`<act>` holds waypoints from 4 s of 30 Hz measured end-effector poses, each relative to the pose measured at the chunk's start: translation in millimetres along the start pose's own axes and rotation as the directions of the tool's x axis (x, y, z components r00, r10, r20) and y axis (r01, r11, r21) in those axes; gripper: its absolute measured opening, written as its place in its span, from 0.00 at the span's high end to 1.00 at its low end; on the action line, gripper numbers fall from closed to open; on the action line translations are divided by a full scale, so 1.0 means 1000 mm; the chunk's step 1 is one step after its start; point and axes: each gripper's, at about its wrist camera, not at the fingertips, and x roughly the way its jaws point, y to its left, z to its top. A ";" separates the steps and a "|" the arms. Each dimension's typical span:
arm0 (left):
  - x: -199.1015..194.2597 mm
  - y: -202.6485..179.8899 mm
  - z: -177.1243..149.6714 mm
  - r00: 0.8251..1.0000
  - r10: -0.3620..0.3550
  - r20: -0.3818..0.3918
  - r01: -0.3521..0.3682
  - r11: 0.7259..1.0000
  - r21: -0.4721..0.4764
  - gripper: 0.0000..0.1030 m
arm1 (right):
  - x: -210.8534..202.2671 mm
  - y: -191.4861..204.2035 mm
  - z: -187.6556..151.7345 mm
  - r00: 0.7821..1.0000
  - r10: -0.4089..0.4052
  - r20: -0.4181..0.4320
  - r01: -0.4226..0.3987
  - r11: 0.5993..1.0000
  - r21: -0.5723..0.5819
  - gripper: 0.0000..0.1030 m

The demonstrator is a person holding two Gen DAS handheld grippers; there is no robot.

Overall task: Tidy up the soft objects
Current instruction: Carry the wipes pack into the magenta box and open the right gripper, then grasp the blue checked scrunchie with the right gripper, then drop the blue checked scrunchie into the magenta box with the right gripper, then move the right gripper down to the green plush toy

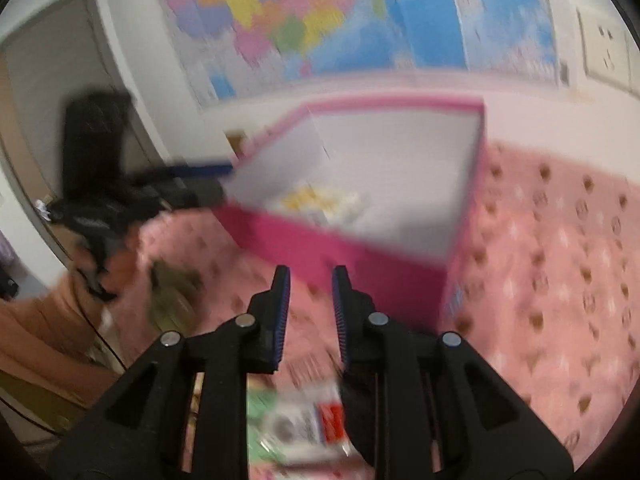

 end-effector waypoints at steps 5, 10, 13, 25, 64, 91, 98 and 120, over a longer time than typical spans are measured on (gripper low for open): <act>0.029 -0.026 -0.005 0.993 0.111 -0.039 -0.106 0.987 0.119 0.25 | 0.026 -0.010 -0.016 0.996 -0.044 -0.082 0.046 0.999 0.028 0.78; 0.049 -0.043 -0.011 0.976 0.211 -0.045 -0.197 0.956 0.217 0.24 | 0.042 -0.023 -0.025 0.980 -0.116 -0.159 0.127 0.990 0.055 0.77; 0.062 -0.048 -0.014 0.956 0.289 -0.050 -0.267 0.927 0.264 0.25 | 0.037 -0.036 -0.029 0.978 -0.133 -0.159 0.150 0.984 0.097 0.77; 0.066 -0.051 0.003 0.937 0.349 -0.017 -0.331 0.903 0.273 0.24 | 0.035 -0.041 -0.023 0.987 -0.130 -0.099 0.141 0.984 0.111 0.71; 0.021 -0.044 0.000 0.999 0.043 -0.024 -0.040 0.996 0.086 0.24 | -0.029 0.023 -0.025 0.996 -0.046 0.070 0.049 0.998 -0.028 0.95; 0.021 -0.049 0.046 0.975 -0.219 -0.026 0.219 0.975 -0.030 0.66 | -0.032 0.043 0.044 0.963 -0.218 0.155 0.251 0.937 -0.244 0.94; 0.047 -0.033 0.054 0.996 -0.069 -0.059 0.066 0.996 -0.051 0.44 | 0.008 0.014 0.062 0.955 -0.290 0.056 0.295 0.931 -0.213 0.81; -0.070 0.033 -0.027 0.983 0.176 0.042 -0.167 0.972 -0.164 0.25 | -0.026 0.063 0.020 0.986 0.136 0.091 -0.135 0.991 -0.021 0.48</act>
